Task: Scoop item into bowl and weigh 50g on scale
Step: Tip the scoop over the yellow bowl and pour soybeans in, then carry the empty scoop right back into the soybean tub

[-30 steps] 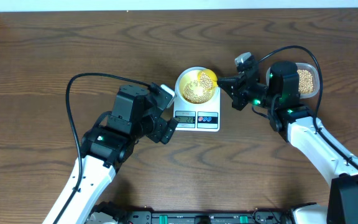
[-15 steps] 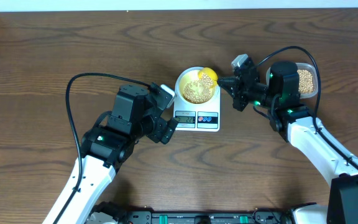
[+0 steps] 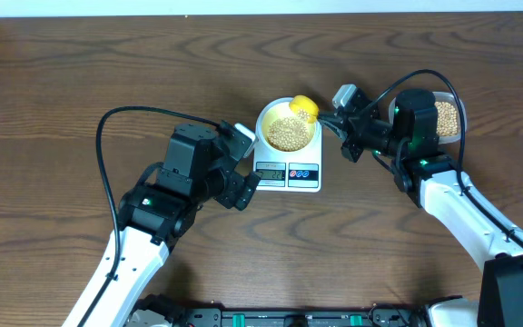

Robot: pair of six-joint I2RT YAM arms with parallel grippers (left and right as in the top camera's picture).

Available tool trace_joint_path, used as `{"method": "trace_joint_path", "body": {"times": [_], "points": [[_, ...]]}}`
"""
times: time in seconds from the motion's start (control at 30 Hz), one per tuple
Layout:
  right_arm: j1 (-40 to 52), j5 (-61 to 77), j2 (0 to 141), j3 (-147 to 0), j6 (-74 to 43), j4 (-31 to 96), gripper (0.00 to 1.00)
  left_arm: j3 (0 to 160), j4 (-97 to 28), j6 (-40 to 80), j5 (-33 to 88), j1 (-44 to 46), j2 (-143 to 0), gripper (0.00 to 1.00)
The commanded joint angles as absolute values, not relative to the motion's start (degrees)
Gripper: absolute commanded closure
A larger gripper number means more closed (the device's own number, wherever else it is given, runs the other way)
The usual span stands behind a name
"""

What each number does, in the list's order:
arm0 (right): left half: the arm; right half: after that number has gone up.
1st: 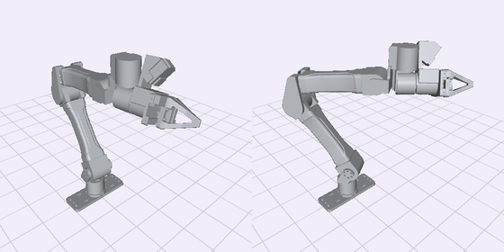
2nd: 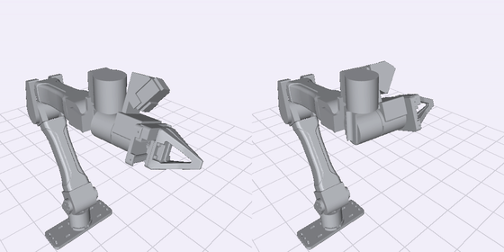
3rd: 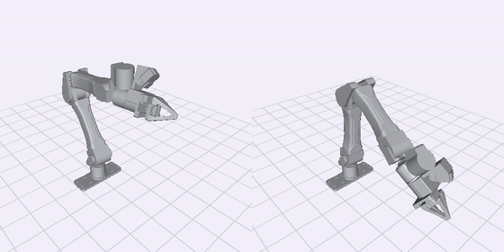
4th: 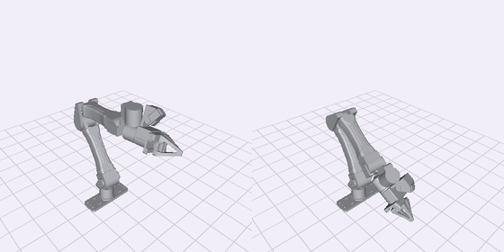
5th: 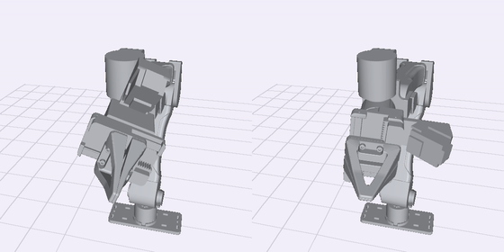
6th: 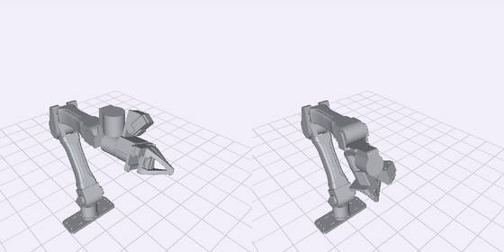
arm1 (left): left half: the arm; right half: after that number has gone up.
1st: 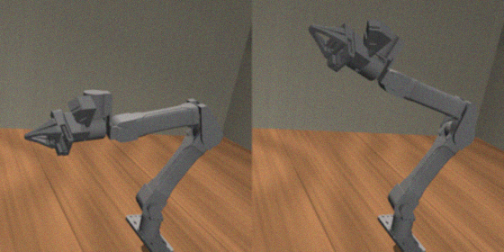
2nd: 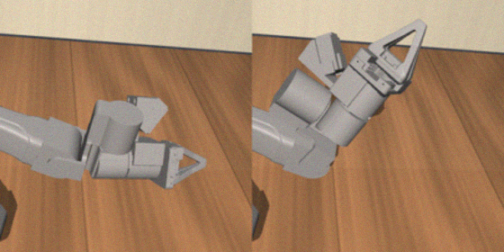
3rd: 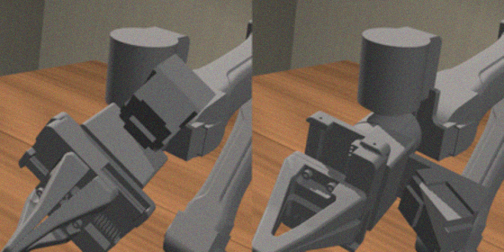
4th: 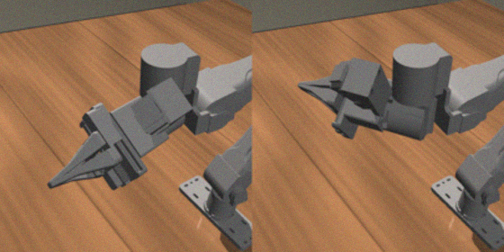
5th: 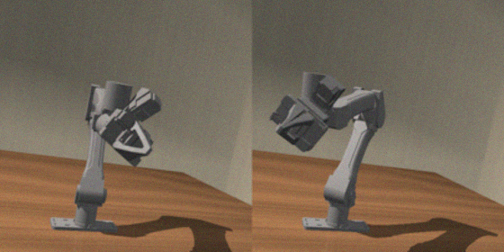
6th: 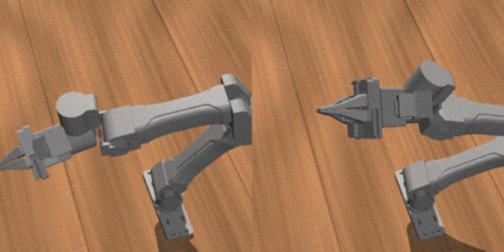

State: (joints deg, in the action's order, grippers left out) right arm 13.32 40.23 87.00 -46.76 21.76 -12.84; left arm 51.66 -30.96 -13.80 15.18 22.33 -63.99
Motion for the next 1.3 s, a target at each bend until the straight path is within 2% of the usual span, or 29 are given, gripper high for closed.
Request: {"method": "trace_joint_path", "body": {"times": [0.0,0.77,1.0,1.27], "points": [[13.61,40.66,87.35,-46.74,24.58,-13.19,0.99,50.72,-30.79,-14.52,16.05,22.09,-64.10,0.12],[14.92,40.38,87.35,-46.76,28.29,-14.96,0.99,50.72,-30.79,-14.55,16.05,22.09,-64.10,0.12],[12.78,31.24,86.24,-46.78,15.88,-18.72,0.99,50.72,-30.79,-14.52,16.05,22.09,-64.10,0.12],[6.17,24.29,79.99,-46.78,13.23,-16.43,0.99,50.72,-30.79,-14.55,16.05,22.09,-64.10,0.12]]}}
